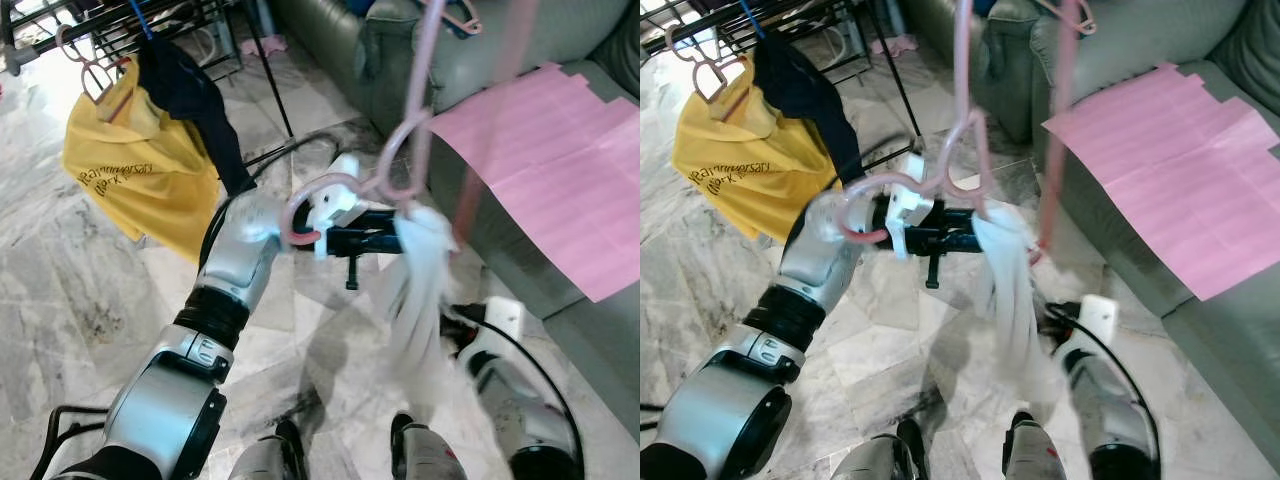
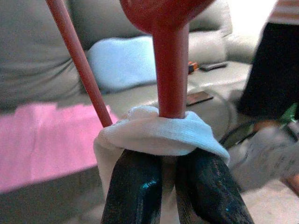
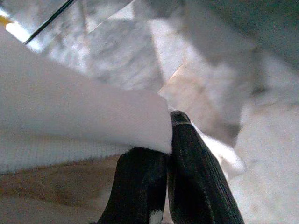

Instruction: Hang hanger

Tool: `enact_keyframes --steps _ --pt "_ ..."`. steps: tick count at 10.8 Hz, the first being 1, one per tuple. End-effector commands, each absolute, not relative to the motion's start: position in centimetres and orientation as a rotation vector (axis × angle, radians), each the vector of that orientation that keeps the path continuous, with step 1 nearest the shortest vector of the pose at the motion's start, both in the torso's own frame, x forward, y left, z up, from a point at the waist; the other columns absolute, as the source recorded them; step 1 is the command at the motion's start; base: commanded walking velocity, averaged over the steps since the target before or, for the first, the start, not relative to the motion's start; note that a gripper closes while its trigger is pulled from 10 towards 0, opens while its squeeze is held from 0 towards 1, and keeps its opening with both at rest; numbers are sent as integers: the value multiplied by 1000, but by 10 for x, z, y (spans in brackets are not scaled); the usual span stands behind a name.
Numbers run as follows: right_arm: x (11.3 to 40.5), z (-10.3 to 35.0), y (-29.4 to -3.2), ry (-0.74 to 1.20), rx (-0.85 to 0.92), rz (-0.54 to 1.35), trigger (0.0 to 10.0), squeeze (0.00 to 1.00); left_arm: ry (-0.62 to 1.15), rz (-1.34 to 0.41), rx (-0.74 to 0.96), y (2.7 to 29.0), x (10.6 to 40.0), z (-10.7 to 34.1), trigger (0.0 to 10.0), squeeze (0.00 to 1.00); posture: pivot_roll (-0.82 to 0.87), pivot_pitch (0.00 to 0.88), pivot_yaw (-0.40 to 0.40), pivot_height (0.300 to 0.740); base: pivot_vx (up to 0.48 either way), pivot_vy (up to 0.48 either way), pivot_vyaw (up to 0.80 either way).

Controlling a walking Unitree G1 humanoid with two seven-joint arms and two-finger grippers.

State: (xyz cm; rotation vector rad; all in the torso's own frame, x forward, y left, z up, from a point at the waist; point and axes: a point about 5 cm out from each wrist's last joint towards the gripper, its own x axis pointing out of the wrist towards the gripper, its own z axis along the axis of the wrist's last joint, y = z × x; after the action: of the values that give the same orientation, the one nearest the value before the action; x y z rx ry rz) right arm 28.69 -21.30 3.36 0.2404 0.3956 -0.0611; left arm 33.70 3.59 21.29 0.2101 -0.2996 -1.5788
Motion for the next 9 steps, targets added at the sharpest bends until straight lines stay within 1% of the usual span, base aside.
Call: enact_keyframes --steps 1,2,3,4,5,6,7,8,9 --pt "287 39 -214 373 216 -59 0 0 -268 -1504 221 50 342 201 10000 0 -217 258 120 740 0 0 0" --pt "289 48 -220 342 186 -48 0 0 -219 -1437 246 58 346 186 10000 0 -223 261 112 740 0 0 0" --pt "291 62 -228 308 173 -18 0 0 -134 -1344 273 72 348 163 10000 0 -233 263 108 740 0 0 0" --pt "291 68 -232 298 164 -14 0 0 -105 -1319 288 77 348 155 10000 0 -237 263 106 740 0 0 0" --pt "293 77 -247 273 154 -48 0 0 -51 -1311 280 84 344 139 10000 0 -246 265 104 740 0 0 0" --pt "294 80 -267 271 144 -110 0 0 -13 -1376 216 85 335 128 10000 0 -246 265 104 740 0 0 0" --pt "294 83 -274 270 149 -135 0 0 -2 -1423 192 84 330 123 10000 0 -246 265 104 740 0 0 0" --pt "295 86 -282 269 152 -161 0 0 35 -1512 165 83 321 115 10000 0 -244 262 103 740 0 0 0" --pt "299 89 -287 268 141 -173 0 0 89 -1638 161 86 305 103 10000 0 -241 263 104 740 0 0 0"
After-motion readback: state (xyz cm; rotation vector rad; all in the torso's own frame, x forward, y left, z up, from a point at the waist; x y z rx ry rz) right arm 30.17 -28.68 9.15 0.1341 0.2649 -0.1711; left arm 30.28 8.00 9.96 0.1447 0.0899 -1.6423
